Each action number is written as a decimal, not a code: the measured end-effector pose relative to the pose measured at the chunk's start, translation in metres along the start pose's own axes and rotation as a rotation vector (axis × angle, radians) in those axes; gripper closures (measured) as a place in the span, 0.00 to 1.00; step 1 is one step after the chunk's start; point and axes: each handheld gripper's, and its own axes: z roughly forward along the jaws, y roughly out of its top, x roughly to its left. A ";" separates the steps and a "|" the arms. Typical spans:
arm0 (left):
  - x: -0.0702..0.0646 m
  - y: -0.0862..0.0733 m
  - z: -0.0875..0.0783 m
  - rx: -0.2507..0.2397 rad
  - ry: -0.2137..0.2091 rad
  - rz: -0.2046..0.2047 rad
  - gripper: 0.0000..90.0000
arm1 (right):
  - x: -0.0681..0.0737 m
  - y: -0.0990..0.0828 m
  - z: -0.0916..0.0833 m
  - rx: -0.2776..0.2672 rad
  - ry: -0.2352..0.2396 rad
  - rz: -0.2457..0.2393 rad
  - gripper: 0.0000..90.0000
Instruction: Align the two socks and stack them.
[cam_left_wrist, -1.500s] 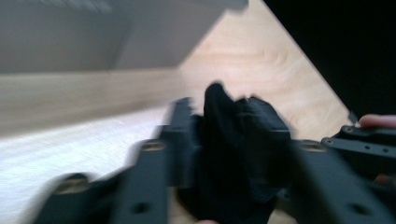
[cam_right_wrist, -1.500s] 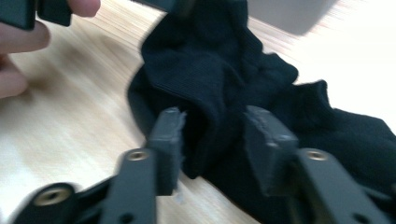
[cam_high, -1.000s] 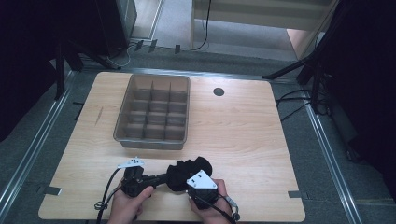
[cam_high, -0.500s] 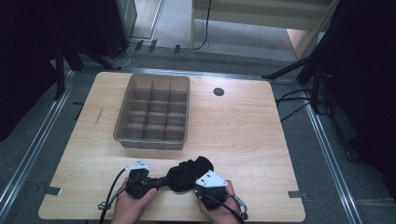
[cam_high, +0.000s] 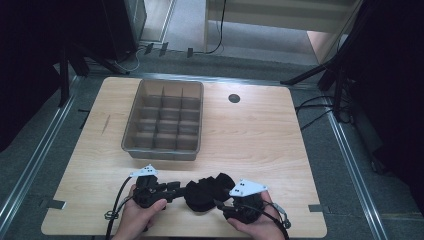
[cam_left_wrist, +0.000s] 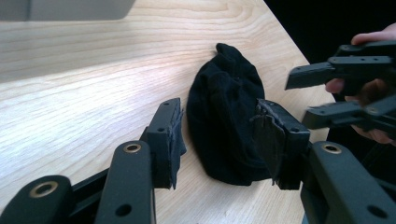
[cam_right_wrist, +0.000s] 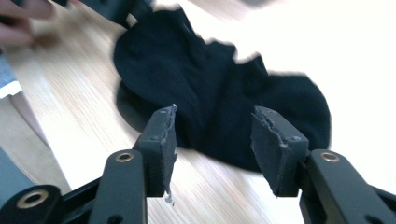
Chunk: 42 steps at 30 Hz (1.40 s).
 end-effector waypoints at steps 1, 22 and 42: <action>-0.001 0.002 0.002 -0.011 -0.008 -0.002 0.57 | -0.002 -0.003 0.000 -0.028 0.004 0.051 0.61; 0.007 0.005 0.016 0.150 0.144 0.097 0.87 | 0.044 -0.005 0.052 -0.099 -0.022 0.179 0.86; 0.007 0.010 0.005 0.178 0.081 0.093 0.90 | 0.045 -0.001 0.058 -0.135 -0.033 0.171 0.88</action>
